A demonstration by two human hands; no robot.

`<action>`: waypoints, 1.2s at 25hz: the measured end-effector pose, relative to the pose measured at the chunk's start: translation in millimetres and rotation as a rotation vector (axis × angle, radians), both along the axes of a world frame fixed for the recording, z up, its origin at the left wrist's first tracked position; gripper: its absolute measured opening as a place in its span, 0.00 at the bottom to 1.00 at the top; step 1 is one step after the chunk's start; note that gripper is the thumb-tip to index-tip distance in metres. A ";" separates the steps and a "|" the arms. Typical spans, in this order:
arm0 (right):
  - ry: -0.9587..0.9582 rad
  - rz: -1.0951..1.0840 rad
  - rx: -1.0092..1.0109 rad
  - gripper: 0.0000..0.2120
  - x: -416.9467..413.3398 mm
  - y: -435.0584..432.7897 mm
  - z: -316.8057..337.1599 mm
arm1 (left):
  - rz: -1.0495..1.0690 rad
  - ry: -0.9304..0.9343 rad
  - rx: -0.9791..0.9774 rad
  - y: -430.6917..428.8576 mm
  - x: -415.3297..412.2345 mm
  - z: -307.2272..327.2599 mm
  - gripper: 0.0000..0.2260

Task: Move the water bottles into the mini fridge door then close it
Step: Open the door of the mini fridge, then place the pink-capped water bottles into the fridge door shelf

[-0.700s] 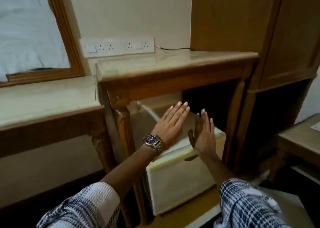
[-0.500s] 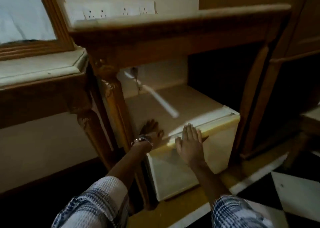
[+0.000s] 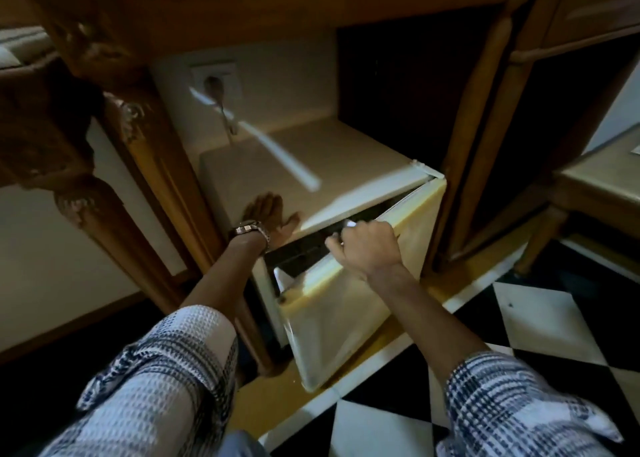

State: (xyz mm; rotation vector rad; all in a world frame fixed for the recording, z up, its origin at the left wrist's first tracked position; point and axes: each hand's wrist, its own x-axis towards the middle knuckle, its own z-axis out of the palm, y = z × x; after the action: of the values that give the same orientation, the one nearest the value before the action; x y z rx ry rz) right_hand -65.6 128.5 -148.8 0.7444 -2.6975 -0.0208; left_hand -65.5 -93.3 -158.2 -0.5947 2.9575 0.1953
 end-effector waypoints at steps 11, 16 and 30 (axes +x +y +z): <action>-0.495 -0.489 -0.103 0.42 -76.4 122.0 -21.6 | -0.250 0.092 -0.087 -5.2 3.6 -12.6 0.34; -0.303 -0.562 0.027 0.38 -85.0 145.9 -28.5 | -0.304 0.117 -0.118 -15.5 -4.6 -16.2 0.35; -0.417 -0.260 -0.058 0.17 -40.6 135.0 -182.9 | -0.307 0.169 -0.069 -16.6 -8.4 -19.1 0.43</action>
State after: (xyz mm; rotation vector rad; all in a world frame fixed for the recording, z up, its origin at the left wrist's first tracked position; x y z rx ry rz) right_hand -106.2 263.4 -331.6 0.4101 -3.1583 0.1666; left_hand -74.0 -109.8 -177.3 -0.1305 3.1778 0.1185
